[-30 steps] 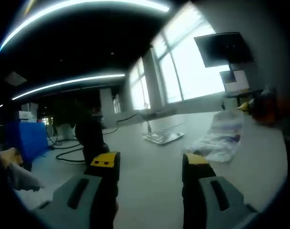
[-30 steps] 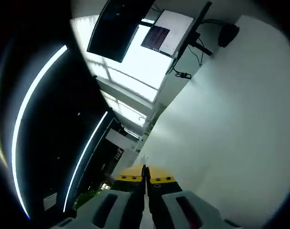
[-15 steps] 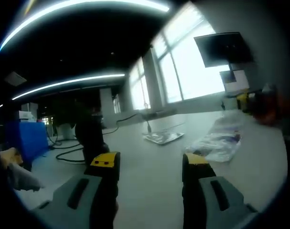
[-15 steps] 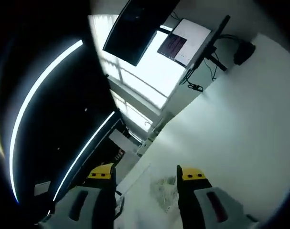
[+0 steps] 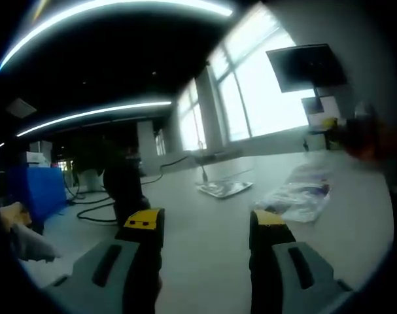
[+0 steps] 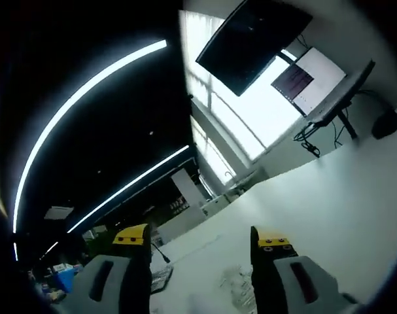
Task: Clip sheet goods on table flip sheet goods clip sheet goods scan sheet goods put sheet goods back to table
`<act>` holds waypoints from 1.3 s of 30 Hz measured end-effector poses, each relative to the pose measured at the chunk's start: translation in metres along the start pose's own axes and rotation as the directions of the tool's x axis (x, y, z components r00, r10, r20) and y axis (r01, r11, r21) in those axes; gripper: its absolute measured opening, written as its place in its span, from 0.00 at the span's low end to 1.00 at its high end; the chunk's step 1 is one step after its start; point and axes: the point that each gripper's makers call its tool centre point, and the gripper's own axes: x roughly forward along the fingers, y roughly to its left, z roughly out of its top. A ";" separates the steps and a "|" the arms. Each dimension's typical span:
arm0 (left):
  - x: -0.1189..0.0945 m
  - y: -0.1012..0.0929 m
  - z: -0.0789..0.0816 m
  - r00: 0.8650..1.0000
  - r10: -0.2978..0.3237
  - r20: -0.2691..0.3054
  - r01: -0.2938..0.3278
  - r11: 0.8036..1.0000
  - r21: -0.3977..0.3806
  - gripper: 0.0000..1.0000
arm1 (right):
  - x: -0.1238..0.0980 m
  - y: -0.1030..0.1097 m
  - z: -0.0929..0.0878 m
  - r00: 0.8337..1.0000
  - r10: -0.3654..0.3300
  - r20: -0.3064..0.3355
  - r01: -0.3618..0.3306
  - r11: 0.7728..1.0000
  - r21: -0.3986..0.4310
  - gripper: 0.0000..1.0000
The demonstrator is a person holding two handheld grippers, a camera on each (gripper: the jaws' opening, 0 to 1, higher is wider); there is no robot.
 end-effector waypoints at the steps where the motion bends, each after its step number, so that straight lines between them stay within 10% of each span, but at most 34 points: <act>1: 0.000 0.000 0.000 1.000 0.000 0.000 0.000 1.000 0.001 0.45 | 0.002 0.003 -0.001 1.000 0.016 -0.011 -0.016 1.000 -0.009 0.55; 7: 0.001 0.000 0.000 1.000 0.000 0.001 0.000 1.000 -0.001 0.45 | 0.011 0.022 0.002 0.991 0.119 -0.062 -0.128 0.977 -0.170 0.55; 13: 0.001 0.000 0.000 1.000 -0.001 0.002 0.001 1.000 -0.002 0.45 | 0.019 0.035 -0.014 0.966 0.169 -0.196 -0.242 0.862 -0.445 0.53; 21: 0.001 0.002 0.001 1.000 0.003 0.004 -0.003 1.000 -0.004 0.45 | 0.026 0.047 -0.027 0.915 0.227 -0.333 -0.373 0.791 -0.485 0.56; 34: 0.001 0.001 0.000 1.000 0.001 0.001 -0.001 1.000 0.000 0.45 | 0.031 0.048 -0.057 0.775 0.287 -0.563 -0.579 0.680 -0.450 0.60; 39: 0.001 0.001 0.000 1.000 0.000 0.001 0.000 1.000 0.000 0.45 | 0.023 0.045 -0.073 0.674 0.312 -0.669 -0.679 0.619 -0.395 0.61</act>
